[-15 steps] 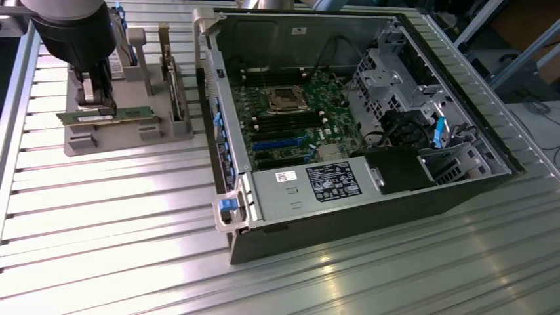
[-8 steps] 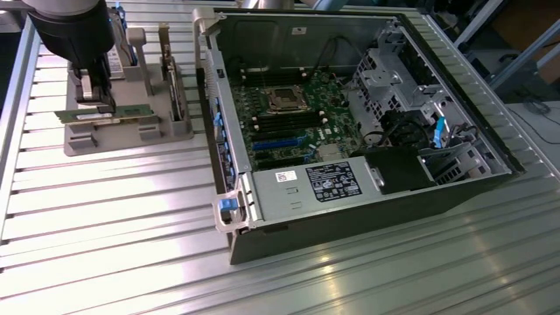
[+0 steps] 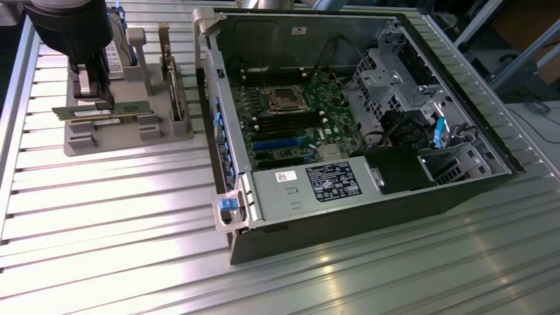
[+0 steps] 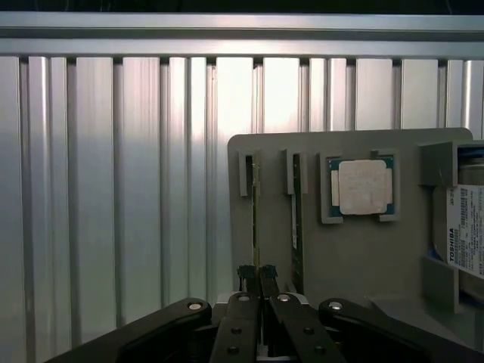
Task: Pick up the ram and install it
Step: 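Pick up the ram and move it above insertion slot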
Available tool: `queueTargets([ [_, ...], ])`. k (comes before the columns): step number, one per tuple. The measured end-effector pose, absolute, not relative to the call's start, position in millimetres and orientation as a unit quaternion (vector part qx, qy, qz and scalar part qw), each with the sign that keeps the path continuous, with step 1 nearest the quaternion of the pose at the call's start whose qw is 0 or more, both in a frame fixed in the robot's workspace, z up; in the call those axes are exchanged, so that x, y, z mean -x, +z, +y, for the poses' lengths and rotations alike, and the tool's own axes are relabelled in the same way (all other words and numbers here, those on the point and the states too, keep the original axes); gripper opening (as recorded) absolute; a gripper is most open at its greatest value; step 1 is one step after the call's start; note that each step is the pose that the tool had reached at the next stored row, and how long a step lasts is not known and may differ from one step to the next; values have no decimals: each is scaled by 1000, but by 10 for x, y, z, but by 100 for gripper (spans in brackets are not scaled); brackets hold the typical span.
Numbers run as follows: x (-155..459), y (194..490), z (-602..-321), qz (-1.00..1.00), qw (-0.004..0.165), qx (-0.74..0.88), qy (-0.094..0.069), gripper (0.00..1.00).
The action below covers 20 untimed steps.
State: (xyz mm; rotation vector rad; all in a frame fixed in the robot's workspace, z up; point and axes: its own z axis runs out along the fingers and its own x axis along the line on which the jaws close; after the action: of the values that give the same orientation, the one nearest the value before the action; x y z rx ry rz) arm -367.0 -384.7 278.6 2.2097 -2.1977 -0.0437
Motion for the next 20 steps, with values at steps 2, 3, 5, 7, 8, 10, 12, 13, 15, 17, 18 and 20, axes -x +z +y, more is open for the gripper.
queueTargets([
  [2, 3670, 2805, -3847, -705, 12, -709, -14, 12],
  [3, 3670, 2820, -3847, -705, 12, -709, -14, 12],
  [5, 3670, 2852, -3847, -705, 12, -709, -14, 12],
  [7, 3670, 2881, -3847, -705, 12, -709, -14, 12],
  [8, 3669, 2891, -3847, -705, 12, -709, -14, 12],
  [10, 3670, 2904, -3847, -705, 12, -709, -14, 12],
  [12, 3669, 2927, -3847, -705, 12, -709, -14, 12],
  [13, 3670, 2937, -3847, -705, 12, -709, -14, 12],
  [15, 3670, 2950, -3847, -705, 12, -709, -14, 12],
  [17, 3670, 2973, -3847, -705, 12, -709, -14, 12],
  [18, 3670, 2984, -3847, -705, 12, -709, -14, 12],
  [20, 3670, 2996, -3847, -705, 12, -709, -14, 12],
])
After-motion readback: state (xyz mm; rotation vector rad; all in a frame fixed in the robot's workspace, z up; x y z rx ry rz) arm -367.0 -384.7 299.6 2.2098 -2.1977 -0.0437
